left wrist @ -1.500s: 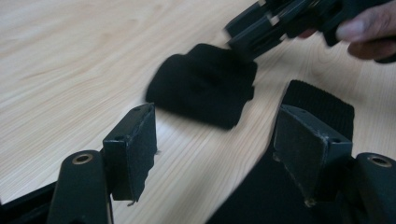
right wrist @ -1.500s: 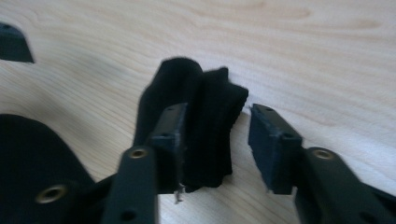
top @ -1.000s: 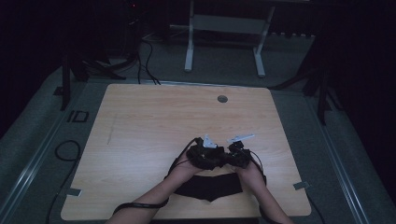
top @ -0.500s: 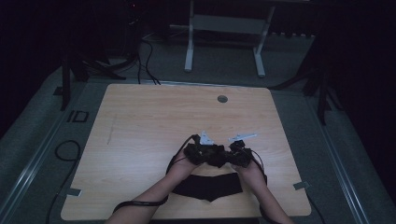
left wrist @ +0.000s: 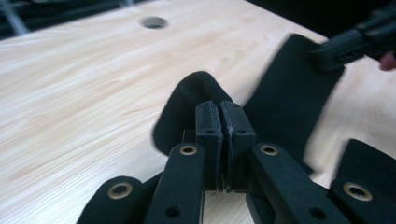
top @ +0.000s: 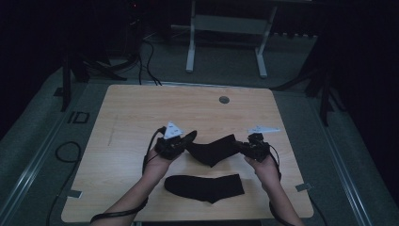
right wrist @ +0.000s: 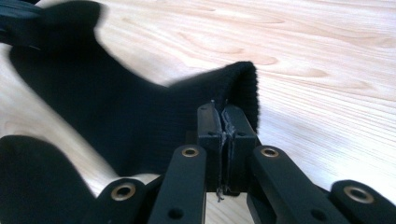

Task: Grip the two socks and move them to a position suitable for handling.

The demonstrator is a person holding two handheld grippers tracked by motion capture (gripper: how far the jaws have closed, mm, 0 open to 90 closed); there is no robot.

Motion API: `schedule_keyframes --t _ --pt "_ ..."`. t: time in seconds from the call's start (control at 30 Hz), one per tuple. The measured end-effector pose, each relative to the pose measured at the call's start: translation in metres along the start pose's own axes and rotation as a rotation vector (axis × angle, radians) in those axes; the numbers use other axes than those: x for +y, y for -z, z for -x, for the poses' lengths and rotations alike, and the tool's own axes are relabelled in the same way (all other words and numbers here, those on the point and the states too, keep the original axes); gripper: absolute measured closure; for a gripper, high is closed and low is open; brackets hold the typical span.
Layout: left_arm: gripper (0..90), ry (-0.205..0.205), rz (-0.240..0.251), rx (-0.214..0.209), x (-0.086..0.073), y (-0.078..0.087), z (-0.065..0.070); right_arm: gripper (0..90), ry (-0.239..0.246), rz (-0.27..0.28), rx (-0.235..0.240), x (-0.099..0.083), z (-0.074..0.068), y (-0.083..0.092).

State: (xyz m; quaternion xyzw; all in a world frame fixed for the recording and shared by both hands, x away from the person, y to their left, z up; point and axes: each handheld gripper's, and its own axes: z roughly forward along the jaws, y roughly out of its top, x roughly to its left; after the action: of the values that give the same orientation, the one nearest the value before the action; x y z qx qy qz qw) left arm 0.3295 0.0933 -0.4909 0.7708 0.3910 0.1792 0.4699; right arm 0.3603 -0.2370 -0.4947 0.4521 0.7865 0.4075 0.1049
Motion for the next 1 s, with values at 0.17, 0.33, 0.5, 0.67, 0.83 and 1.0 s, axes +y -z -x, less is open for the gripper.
schedule_keyframes --t 0.17,0.33,0.5,0.67,0.83,1.0 --pt "86.4 0.072 0.076 -0.006 -0.028 0.015 -0.017 87.0 -0.022 -0.012 0.001 -0.008 0.006 -0.001" --pt "86.1 0.138 0.030 0.001 -0.057 0.008 -0.023 87.0 -0.015 -0.044 -0.003 -0.018 0.003 -0.013" --pt "81.3 0.154 -0.067 0.011 -0.075 -0.001 -0.027 87.0 -0.022 -0.081 -0.008 -0.025 0.004 -0.027" --pt "75.1 0.167 -0.151 0.021 -0.082 -0.004 -0.031 86.7 -0.035 -0.101 -0.033 -0.029 0.010 -0.031" --pt "78.3 0.190 -0.178 0.019 -0.084 -0.004 -0.034 85.2 -0.052 -0.117 -0.045 -0.032 0.019 -0.033" --pt "77.2 0.184 -0.198 0.016 -0.084 -0.004 -0.033 66.3 -0.064 -0.136 -0.056 -0.034 0.026 -0.033"
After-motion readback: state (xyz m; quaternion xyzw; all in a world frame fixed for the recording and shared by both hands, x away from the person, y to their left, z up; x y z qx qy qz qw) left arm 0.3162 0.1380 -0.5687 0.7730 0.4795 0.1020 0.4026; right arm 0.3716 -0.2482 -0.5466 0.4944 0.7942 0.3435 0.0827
